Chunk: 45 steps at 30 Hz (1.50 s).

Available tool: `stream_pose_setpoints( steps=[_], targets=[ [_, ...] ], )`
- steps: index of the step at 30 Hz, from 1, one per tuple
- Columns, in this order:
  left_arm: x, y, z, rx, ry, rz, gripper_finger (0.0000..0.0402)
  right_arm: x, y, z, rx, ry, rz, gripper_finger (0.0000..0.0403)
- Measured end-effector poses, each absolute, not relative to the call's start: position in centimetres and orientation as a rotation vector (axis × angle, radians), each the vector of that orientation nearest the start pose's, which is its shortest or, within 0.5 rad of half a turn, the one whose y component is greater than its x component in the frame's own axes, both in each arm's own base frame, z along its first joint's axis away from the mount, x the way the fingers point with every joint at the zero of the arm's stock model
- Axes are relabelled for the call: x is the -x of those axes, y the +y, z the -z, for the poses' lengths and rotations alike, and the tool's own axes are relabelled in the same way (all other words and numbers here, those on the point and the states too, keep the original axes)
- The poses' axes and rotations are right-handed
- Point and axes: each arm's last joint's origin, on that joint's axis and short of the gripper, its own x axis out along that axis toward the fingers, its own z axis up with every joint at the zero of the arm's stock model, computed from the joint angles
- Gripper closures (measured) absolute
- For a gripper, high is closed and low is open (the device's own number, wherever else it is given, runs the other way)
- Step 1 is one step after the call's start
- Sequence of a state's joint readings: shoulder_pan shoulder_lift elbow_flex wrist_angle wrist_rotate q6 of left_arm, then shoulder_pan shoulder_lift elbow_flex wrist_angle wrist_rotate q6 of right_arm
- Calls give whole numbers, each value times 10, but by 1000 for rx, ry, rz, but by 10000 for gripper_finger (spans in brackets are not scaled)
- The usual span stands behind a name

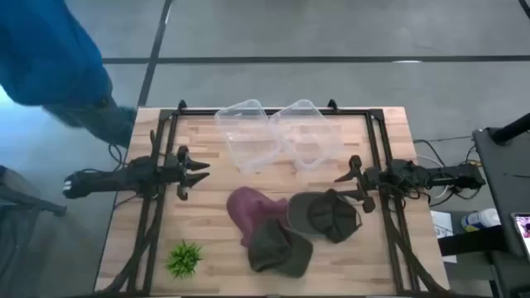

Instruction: Pick & Place hat

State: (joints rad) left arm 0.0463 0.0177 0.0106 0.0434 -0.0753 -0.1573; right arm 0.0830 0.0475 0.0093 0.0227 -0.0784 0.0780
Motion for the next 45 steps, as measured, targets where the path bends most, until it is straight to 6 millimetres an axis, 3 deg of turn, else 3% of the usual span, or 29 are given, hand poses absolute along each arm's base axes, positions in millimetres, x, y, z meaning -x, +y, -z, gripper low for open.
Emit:
stream_pose_setpoints(
  steps=[36,41,45],
  targets=[
    [-98,7,-170,157,-46,-119,262,-99,11,-165,-78,22,-161,216],
    [-98,7,-170,158,-46,-119,262,-100,10,-166,-8,8,-156,216],
    [-98,7,-170,157,-46,-119,262,-99,10,-172,-288,-30,-157,216]
  ],
)
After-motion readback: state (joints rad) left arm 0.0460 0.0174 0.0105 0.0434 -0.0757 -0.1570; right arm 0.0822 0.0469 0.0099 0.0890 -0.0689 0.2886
